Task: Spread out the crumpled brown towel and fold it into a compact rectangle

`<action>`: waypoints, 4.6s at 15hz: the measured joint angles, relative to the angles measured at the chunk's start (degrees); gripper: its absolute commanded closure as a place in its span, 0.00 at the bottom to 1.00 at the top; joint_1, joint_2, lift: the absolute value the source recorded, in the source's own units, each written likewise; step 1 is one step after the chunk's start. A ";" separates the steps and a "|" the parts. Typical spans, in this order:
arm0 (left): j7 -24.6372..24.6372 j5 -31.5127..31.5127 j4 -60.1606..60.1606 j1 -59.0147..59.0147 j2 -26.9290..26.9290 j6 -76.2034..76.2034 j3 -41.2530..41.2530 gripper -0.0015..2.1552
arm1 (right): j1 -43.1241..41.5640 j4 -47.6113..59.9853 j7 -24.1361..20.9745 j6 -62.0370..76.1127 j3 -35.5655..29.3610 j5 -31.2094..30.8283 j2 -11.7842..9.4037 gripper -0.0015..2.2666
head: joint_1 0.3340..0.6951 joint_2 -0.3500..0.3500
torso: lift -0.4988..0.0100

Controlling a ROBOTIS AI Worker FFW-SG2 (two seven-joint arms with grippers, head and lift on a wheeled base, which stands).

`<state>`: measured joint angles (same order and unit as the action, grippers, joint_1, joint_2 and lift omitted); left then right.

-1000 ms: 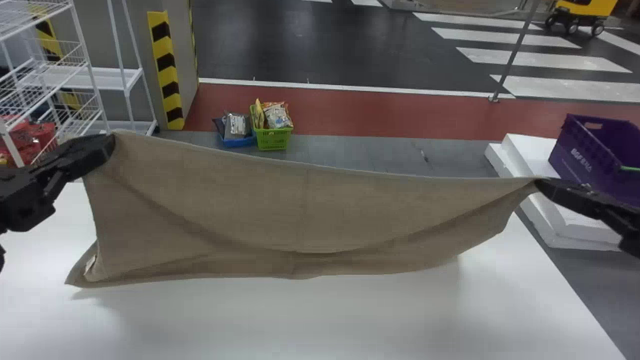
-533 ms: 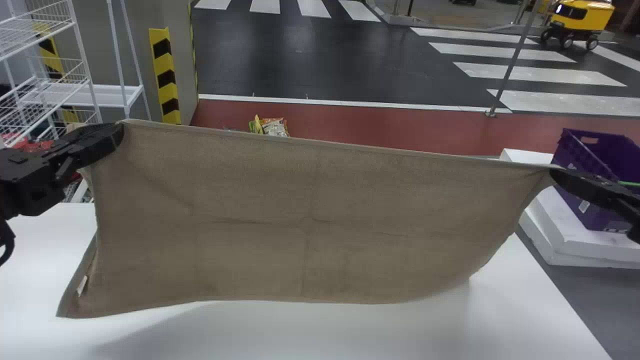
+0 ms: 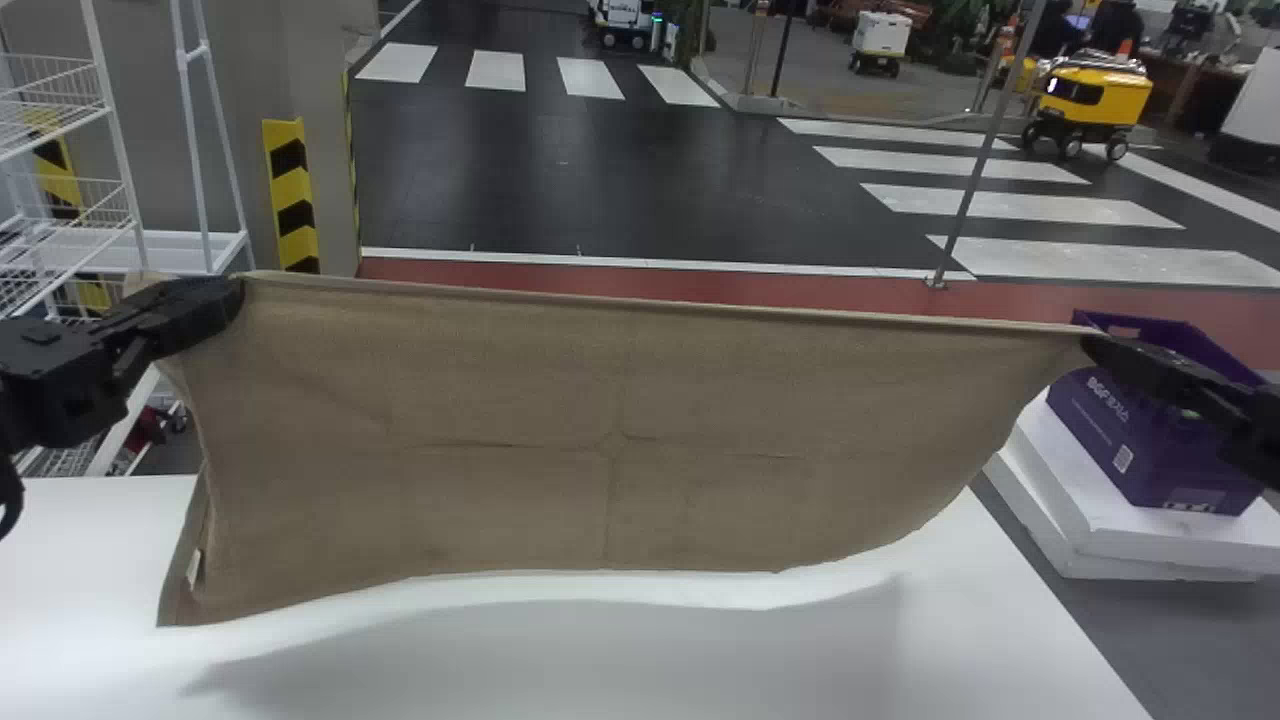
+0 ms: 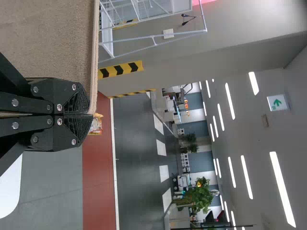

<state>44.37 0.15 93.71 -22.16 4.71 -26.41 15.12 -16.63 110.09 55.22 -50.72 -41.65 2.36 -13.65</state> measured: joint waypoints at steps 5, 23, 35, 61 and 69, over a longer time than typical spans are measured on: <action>1.88 3.15 1.11 8.98 0.06 5.90 2.82 0.50 | 8.64 -0.05 0.97 7.56 -3.23 2.79 1.30 0.58 | 0.56 0.19 | 0.73; 11.72 8.26 10.11 33.54 -1.17 23.35 10.29 0.14 | 33.00 -0.83 10.94 34.20 -8.76 3.80 7.30 0.58 | 1.00 0.17 | 0.73; 6.35 -13.72 8.58 32.65 -0.80 24.69 -6.46 0.14 | 30.54 -5.76 9.88 32.94 -14.18 -2.94 6.02 0.46 | 1.00 0.00 | 0.73; -1.48 -13.99 17.21 38.84 -1.43 12.17 -21.78 0.12 | 23.74 4.76 -2.95 -10.24 -11.05 -4.95 6.42 0.04 | 1.00 0.00 | 0.73; -2.74 -12.74 16.98 38.61 -1.75 7.50 -22.25 0.12 | 23.14 10.66 -6.27 -8.73 9.23 -8.21 10.38 0.05 | 1.00 0.00 | 0.73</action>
<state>41.63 -12.59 110.69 16.45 2.96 -18.90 -7.12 6.51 120.75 48.95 -59.44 -32.42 -5.85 -3.27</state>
